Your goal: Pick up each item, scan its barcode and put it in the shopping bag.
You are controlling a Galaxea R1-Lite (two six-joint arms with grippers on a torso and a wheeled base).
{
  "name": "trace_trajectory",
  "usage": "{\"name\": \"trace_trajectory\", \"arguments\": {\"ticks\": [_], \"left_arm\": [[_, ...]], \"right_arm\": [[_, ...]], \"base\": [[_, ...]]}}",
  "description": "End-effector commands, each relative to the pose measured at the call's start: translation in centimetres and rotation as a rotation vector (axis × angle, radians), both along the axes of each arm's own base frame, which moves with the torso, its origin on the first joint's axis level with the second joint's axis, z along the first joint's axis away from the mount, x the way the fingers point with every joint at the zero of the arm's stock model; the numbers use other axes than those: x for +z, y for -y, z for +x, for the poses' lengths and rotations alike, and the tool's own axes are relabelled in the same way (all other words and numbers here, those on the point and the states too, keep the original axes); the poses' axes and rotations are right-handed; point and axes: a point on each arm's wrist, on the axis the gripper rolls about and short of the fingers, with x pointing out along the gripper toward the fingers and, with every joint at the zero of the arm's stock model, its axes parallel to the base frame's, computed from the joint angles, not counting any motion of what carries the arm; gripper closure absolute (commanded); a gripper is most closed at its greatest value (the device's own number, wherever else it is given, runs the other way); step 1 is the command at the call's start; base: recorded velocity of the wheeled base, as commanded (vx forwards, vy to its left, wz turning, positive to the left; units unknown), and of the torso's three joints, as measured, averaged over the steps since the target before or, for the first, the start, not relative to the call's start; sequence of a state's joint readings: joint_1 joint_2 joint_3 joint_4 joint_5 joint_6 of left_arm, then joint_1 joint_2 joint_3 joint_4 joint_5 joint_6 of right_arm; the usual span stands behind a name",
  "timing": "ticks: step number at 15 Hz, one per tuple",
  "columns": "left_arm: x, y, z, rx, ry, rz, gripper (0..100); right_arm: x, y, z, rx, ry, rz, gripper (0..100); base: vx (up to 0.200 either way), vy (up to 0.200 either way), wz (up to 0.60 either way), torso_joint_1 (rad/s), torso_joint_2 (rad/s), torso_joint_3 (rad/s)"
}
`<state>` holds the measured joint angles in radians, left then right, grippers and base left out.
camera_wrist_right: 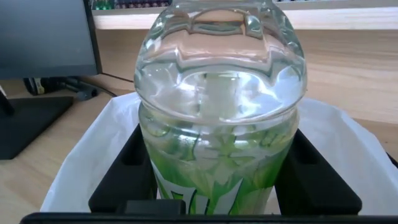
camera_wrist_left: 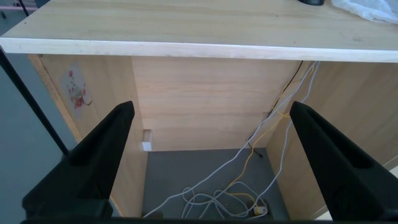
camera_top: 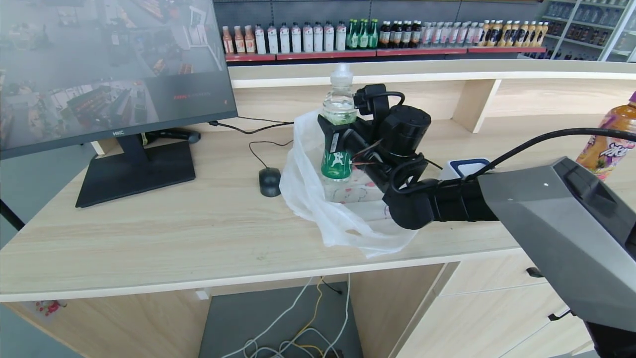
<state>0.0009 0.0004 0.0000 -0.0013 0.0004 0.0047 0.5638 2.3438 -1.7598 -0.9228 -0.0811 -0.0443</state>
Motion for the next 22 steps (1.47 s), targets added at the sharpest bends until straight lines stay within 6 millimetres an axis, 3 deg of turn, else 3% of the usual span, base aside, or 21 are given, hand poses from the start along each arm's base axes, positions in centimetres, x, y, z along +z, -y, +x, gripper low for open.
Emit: {"name": "trace_trajectory", "arguments": {"ticks": [1,17,18,22], "left_arm": [[0.0,0.0,0.0,0.0,0.001,0.0,0],[0.0,0.0,0.0,0.0,0.001,0.001,0],[0.0,0.0,0.0,0.0,0.001,0.001,0],[0.0,0.0,0.0,0.0,0.001,0.001,0]], "right_arm": [[-0.92,-0.17,0.35,-0.003,-0.016,-0.009,100],[-1.7,0.17,0.81,-0.015,-0.032,-0.038,100],[-1.66,0.17,0.81,-0.017,-0.031,-0.037,0],[-1.1,0.2,0.62,-0.015,-0.019,-0.029,0]], "base": [[0.0,0.0,0.0,0.0,0.0,0.0],[0.0,0.0,0.0,0.0,0.0,0.0],[0.0,0.0,0.0,0.0,0.0,0.0],[0.0,0.0,0.0,0.0,0.0,0.0]]}}
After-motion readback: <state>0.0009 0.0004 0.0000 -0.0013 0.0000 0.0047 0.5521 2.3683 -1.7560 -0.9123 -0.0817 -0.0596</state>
